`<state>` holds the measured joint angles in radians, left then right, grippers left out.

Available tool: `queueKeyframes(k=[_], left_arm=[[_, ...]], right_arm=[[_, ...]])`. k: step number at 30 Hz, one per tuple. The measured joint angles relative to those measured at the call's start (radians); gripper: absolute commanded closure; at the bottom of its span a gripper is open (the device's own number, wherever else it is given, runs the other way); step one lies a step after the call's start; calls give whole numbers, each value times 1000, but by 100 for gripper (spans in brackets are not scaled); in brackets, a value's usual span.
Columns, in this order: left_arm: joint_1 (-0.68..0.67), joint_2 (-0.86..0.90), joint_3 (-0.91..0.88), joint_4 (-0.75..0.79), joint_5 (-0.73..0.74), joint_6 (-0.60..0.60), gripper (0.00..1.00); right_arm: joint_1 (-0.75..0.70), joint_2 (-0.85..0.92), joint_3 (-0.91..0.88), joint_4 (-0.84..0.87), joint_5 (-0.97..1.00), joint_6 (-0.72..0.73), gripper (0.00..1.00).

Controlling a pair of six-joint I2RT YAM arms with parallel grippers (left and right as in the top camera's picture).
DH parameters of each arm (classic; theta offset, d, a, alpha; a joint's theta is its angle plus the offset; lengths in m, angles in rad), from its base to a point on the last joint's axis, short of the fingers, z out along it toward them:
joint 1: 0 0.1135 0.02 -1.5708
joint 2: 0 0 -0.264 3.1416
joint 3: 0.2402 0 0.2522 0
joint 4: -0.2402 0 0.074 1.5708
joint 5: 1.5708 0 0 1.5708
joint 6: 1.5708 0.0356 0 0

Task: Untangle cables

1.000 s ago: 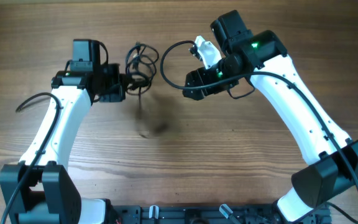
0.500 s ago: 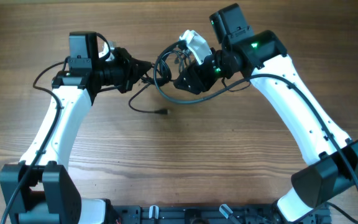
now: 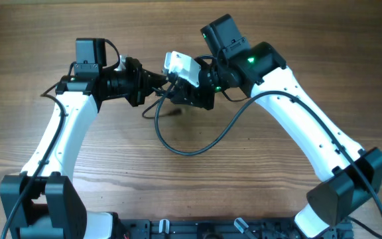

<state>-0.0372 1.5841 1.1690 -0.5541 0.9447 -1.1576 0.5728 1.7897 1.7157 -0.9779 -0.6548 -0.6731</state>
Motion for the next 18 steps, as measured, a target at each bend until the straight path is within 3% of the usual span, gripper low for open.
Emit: queueKeyframes(k=[5,14,18], left_arm=[[0,0,0,-7,15,27,96],[3,0,1,-87,52,232,95],[3,0,1,-95,76,384,95]], right_arm=[[0,42,-1,16,0,-24,75],[0,42,-6,5,-19,-40,75],[-5,47,-6,1,-22,-37,50]])
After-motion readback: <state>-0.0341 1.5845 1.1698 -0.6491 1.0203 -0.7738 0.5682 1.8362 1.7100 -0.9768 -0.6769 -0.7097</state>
